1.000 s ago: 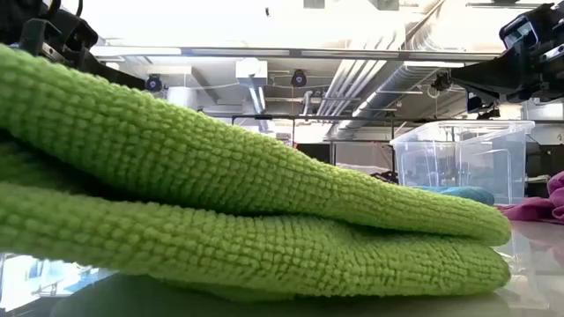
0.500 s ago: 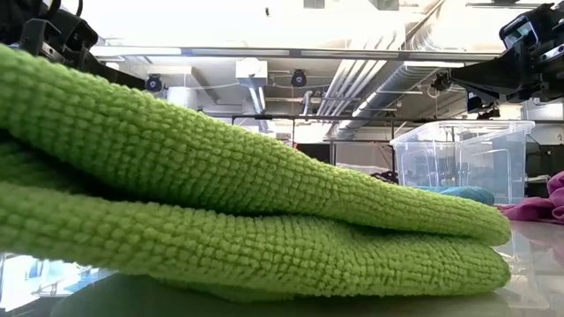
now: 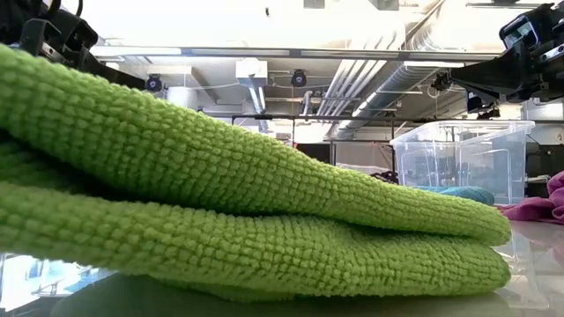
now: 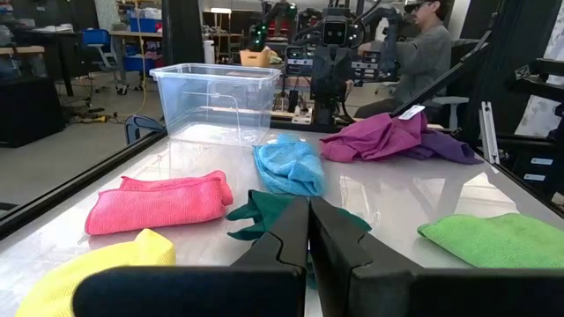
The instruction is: Sort towels by color in basket
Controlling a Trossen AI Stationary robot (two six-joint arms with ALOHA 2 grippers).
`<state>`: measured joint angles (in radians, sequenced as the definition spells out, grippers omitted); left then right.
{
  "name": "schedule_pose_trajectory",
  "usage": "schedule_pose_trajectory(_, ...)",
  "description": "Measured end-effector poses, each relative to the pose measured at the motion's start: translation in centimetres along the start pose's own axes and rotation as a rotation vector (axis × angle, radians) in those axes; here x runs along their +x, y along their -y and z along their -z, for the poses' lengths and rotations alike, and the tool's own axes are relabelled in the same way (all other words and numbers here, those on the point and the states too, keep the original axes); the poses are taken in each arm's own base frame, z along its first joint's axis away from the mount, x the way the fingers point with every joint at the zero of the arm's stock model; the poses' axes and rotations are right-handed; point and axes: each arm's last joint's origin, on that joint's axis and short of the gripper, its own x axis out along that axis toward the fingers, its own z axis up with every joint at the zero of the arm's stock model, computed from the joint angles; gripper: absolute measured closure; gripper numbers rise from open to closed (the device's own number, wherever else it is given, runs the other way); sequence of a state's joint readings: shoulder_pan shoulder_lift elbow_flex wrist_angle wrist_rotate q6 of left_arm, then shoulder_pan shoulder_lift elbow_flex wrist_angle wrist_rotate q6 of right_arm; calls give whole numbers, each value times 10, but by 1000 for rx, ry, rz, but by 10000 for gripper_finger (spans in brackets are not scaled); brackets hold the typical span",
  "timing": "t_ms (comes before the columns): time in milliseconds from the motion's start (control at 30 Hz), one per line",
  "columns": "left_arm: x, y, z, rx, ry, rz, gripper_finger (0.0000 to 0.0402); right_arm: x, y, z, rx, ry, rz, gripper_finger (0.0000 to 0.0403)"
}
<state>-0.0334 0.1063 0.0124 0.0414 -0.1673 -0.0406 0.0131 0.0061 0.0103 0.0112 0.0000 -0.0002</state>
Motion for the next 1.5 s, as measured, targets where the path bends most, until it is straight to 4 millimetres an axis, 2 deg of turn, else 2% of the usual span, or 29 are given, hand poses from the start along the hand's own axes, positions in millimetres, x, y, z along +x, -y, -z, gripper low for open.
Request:
schedule_pose_trajectory(1000, 0, 0, 0, -1, 3, 0, 402, 0, 0, 0, 0, -1, 1, 402)
schedule_pose_trajectory(1133, 0, 0, -4, -69, 39, 3, 402, 0, 0, 0, 0, 0, 0, 402)
schedule_pose_trajectory(1333, 1, 1, -9, -280, 84, 24, 402, 0, 0, 0, 0, -1, 0, 402)
schedule_pose_trajectory(1500, 5, 2, -16, -198, 154, 1, 402, 0, 0, 0, 0, 0, 0, 402)
